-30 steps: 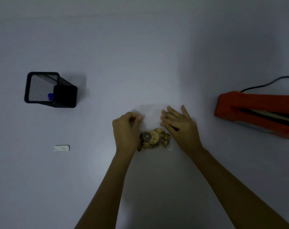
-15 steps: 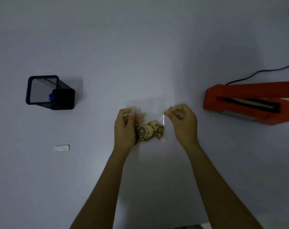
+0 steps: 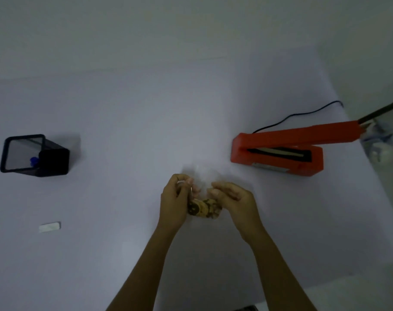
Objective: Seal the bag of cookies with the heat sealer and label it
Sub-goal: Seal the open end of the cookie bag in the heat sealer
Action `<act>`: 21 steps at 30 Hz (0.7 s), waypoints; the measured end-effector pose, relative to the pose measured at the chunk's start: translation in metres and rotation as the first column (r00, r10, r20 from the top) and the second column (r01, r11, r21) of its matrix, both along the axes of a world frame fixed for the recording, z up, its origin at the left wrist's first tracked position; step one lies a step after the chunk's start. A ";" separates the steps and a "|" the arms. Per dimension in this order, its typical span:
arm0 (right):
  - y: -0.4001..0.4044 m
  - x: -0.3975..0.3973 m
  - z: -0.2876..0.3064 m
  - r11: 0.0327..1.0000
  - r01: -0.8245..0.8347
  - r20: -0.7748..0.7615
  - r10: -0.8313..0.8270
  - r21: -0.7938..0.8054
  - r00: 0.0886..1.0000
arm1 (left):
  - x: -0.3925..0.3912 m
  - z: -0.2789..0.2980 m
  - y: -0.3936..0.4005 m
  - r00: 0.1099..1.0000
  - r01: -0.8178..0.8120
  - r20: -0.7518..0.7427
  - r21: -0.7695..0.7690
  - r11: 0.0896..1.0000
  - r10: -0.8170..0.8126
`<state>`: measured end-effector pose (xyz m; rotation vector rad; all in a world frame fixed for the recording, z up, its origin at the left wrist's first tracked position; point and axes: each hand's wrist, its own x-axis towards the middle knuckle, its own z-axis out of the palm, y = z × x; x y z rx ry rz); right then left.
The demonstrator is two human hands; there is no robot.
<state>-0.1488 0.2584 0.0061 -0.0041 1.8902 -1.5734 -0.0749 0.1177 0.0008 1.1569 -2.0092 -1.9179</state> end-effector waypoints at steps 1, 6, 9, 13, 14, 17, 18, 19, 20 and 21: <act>0.008 -0.004 -0.001 1.000 0.021 -0.002 -0.021 0.021 1.000 | -0.005 0.002 0.007 1.000 0.006 0.010 -0.006 1.000 -0.006; 0.058 -0.026 0.002 0.984 0.173 0.092 -0.176 0.037 0.980 | -0.041 0.016 0.050 1.000 -0.003 0.016 0.103 0.995 0.002; 0.086 -0.042 0.011 0.968 0.249 0.163 -0.249 0.021 0.955 | -0.067 0.024 0.075 0.999 -0.040 0.039 0.175 0.984 0.034; 0.111 -0.073 0.021 0.933 0.360 0.272 -0.350 0.015 0.896 | -0.097 0.029 0.104 0.995 -0.053 0.097 0.207 0.977 0.033; 0.115 -0.081 0.023 0.927 0.374 0.277 -0.365 0.022 0.889 | -0.104 0.028 0.108 0.992 -0.064 0.123 0.223 0.973 0.037; 0.120 -0.100 0.024 0.918 0.392 0.244 -0.393 0.053 0.887 | -0.120 0.022 0.117 0.985 -0.081 0.165 0.218 0.973 0.045; 0.121 -0.105 0.023 0.916 0.395 0.231 -0.401 0.072 0.887 | -0.125 0.021 0.120 0.984 -0.088 0.173 0.209 0.974 0.051; 0.121 -0.109 0.023 0.914 0.394 0.222 -0.405 0.091 0.887 | -0.128 0.020 0.122 0.982 -0.098 0.178 0.205 0.974 0.061; 0.121 -0.113 0.022 0.915 0.389 0.212 -0.403 0.106 0.890 | -0.131 0.019 0.124 0.982 -0.104 0.178 0.205 0.973 0.068; 0.121 -0.116 0.021 0.918 0.379 0.202 -0.395 0.118 0.896 | -0.133 0.019 0.126 0.982 -0.110 0.176 0.208 0.972 0.073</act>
